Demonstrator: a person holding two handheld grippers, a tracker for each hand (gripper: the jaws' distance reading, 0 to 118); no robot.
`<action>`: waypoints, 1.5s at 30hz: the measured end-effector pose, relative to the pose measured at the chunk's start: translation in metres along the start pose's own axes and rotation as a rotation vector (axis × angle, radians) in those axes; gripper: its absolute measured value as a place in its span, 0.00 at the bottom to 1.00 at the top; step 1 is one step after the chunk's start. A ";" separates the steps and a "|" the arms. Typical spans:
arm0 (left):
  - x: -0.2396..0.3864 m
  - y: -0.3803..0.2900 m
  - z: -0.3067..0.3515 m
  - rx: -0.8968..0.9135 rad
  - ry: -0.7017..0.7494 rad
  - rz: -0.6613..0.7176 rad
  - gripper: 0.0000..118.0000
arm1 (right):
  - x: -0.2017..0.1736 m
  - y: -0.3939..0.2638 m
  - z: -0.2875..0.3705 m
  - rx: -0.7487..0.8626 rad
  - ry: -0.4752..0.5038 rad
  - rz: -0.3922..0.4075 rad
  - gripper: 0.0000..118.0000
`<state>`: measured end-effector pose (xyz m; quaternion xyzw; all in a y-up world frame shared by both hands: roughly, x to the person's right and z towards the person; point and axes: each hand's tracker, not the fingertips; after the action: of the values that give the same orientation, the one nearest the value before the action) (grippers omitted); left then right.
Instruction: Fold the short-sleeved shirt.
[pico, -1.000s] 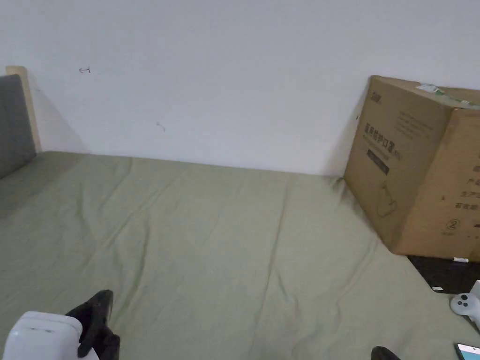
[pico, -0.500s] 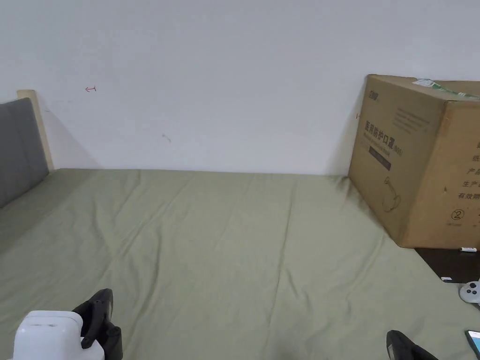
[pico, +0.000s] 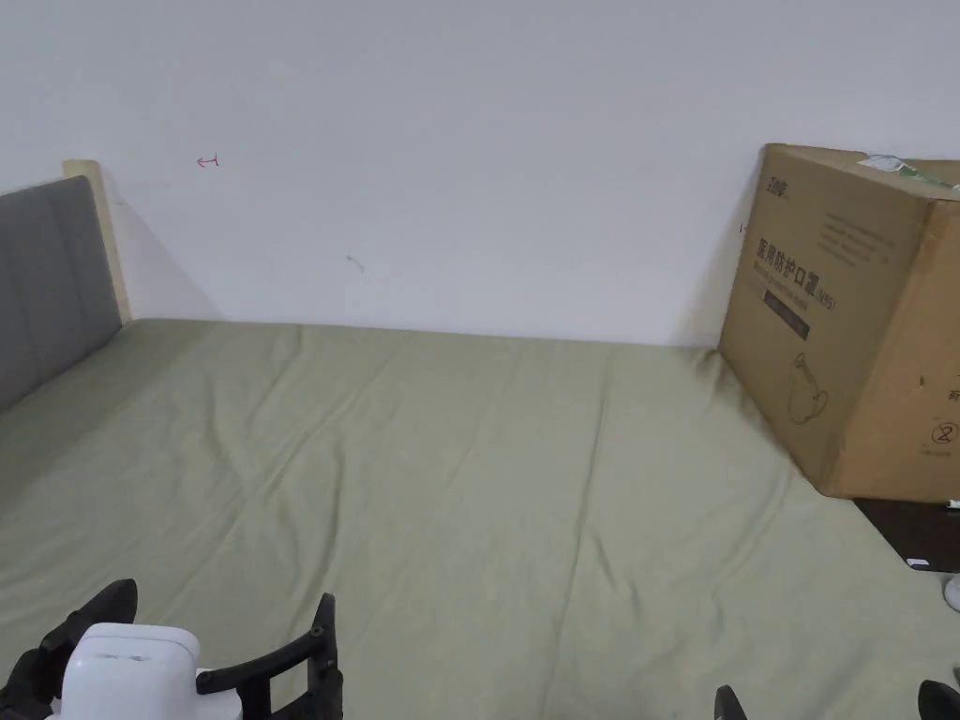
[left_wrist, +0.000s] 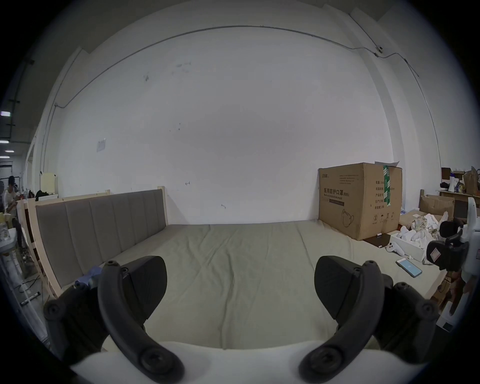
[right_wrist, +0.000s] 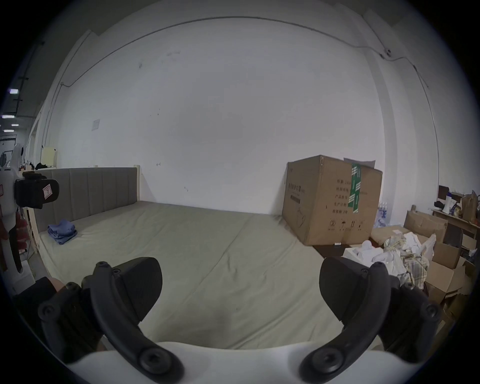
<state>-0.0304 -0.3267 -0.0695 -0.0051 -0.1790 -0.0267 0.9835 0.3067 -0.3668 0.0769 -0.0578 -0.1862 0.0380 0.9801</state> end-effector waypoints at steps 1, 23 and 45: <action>0.001 -0.001 -0.003 -0.004 0.016 -0.007 0.97 | -0.002 0.000 -0.003 0.000 0.001 0.003 1.00; -0.019 -0.045 -0.029 -0.075 0.084 0.023 0.98 | 0.000 -0.016 -0.018 -0.072 -0.006 -0.122 1.00; -0.016 -0.047 -0.035 -0.109 0.069 0.022 0.98 | -0.011 -0.015 -0.016 -0.067 -0.024 -0.053 1.00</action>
<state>-0.0351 -0.3732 -0.1081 -0.0598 -0.1434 -0.0259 0.9875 0.3030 -0.3840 0.0605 -0.0853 -0.2008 0.0063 0.9759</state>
